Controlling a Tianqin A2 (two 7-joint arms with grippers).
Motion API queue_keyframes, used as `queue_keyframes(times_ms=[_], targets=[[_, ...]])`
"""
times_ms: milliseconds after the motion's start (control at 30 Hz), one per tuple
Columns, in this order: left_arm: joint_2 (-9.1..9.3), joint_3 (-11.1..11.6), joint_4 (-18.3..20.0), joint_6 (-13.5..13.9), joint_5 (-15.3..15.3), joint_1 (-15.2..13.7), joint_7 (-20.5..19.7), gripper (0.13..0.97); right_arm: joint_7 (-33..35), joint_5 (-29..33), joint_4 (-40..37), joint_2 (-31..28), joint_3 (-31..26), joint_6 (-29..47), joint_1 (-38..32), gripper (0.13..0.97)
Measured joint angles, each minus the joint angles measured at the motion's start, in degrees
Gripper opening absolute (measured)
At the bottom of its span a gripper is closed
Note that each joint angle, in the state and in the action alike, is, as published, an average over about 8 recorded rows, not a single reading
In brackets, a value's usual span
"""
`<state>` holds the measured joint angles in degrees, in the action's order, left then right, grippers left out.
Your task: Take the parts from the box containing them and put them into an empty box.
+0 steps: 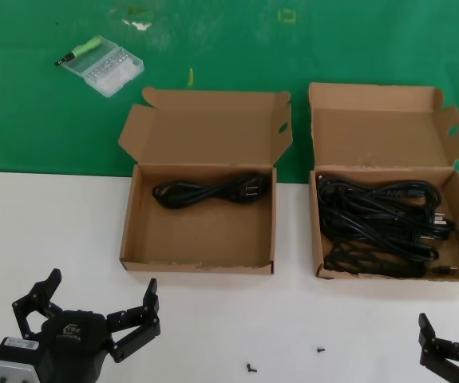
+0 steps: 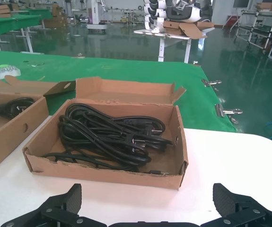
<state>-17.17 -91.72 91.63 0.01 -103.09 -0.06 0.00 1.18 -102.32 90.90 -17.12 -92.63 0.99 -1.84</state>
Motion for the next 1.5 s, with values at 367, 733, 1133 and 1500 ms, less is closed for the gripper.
queue_keyframes(times_ms=[367,733,1133,1500], targets=[[0.0,0.0,0.0,0.0,0.0,0.0,0.0,0.966,0.0,0.0,0.0,0.0,0.0,0.0,0.0,0.966],[0.0,0.0,0.0,0.0,0.0,0.0,0.0,0.966,0.0,0.0,0.0,0.0,0.0,0.0,0.0,0.966],[0.0,0.0,0.0,0.0,0.0,0.0,0.0,0.966,0.0,0.0,0.0,0.0,0.0,0.0,0.0,0.966],[0.0,0.0,0.0,0.0,0.0,0.0,0.0,0.966,0.0,0.0,0.0,0.0,0.0,0.0,0.0,0.966]])
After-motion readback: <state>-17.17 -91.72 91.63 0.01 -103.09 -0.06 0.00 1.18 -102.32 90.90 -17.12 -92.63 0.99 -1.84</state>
